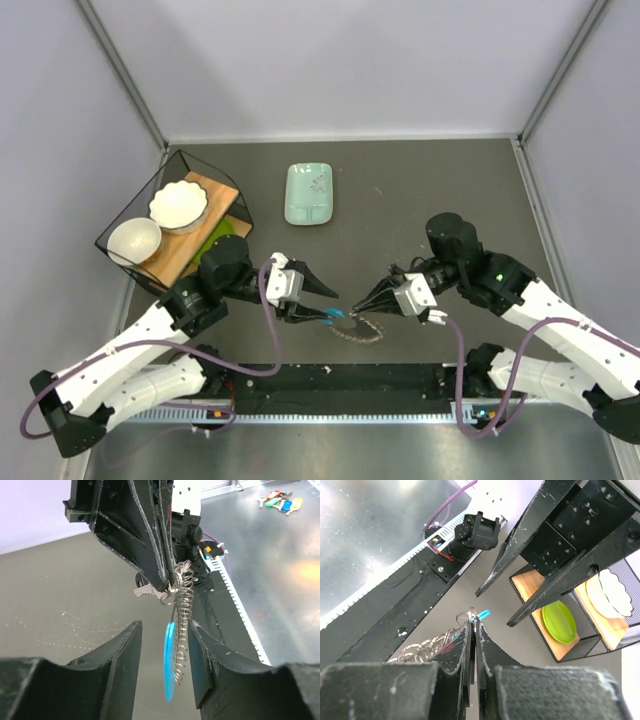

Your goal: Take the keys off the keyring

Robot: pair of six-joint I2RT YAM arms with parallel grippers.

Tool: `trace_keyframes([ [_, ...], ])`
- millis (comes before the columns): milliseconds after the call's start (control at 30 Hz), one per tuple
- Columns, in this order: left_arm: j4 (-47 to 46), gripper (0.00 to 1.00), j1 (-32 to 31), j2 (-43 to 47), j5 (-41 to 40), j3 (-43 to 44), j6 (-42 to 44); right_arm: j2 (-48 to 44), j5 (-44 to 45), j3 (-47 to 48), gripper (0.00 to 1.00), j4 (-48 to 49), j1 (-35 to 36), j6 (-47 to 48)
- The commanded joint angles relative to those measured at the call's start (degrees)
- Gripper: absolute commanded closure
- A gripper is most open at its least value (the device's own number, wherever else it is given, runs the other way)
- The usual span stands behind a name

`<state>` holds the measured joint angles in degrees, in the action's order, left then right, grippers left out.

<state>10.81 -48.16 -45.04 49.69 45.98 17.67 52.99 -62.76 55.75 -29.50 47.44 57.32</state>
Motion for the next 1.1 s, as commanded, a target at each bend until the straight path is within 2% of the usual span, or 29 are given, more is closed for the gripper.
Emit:
trace_keyframes([
  [0, -0.8, 0.53, 0.1, -2.4, 5.9, 3.6, -1.1, -0.8, -5.4, 0.2, 1.0, 1.5, -0.4, 4.2],
  [300, -1.0, 0.62, 0.1, -8.3, 13.0, 6.9, -3.3, -1.0, -8.4, 1.0, 1.0, 1.6, -0.4, 5.9],
  [667, -8.7, 0.59, 0.0, -11.5, 17.5, 6.0, -9.5, -1.0, -7.9, 0.9, 1.0, 1.6, -0.4, 6.5],
  [933, -9.2, 0.59, 0.0, -13.9, 18.9, 6.1, -9.2, -0.9, -7.9, 0.9, 1.0, 1.6, -0.4, 6.7],
  [1067, -9.2, 0.64, 0.0, -13.7, 19.0, 5.7, -8.6, -0.2, -7.8, 0.8, 1.0, 1.6, -0.4, 6.8],
])
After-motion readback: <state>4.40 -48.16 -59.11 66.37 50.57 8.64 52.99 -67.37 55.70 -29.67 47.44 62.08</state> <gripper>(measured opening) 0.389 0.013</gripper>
